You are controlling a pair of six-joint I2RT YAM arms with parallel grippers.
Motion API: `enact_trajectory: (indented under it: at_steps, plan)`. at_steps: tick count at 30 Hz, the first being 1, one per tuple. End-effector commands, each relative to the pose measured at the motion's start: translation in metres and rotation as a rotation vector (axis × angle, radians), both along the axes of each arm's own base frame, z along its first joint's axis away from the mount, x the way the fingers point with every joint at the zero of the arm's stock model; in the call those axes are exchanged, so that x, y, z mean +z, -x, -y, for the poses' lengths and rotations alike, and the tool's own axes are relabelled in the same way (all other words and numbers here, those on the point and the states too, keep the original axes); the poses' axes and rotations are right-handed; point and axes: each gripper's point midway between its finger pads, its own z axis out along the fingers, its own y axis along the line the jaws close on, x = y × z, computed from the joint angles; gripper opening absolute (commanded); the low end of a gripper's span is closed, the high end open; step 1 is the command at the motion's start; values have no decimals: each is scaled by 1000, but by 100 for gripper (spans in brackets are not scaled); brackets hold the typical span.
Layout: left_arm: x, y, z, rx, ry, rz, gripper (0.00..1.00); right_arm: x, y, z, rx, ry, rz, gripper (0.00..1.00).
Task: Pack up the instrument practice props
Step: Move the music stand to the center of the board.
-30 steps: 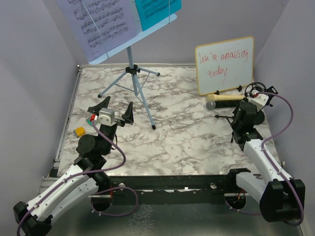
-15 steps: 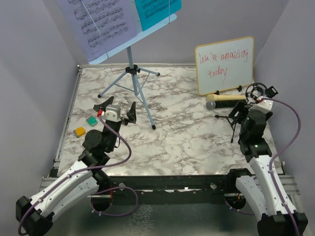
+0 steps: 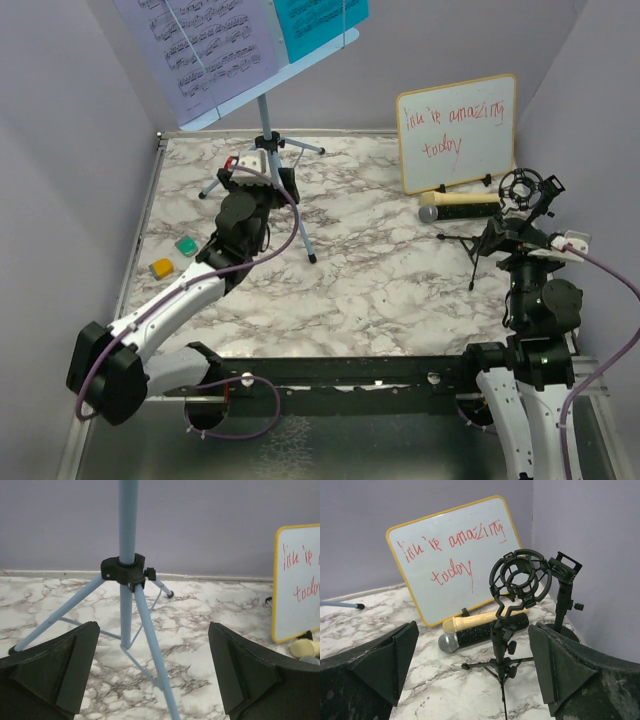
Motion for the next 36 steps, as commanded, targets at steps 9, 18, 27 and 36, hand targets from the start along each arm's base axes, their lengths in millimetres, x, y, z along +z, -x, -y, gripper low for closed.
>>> enact_trajectory:
  at_steps: [9,18,27,36]
  plan:
    - [-51,-82,-4,353,-11,-160,96,-13,32,-15,92,37,191,100]
    - [-95,-111,4,427,-101,-226,82,-13,37,-23,131,36,200,100]
    - [-107,-112,32,279,-146,-252,20,-13,38,-27,151,34,202,100]
    - [-103,-77,90,102,-208,-240,3,-13,38,-28,158,35,200,100]
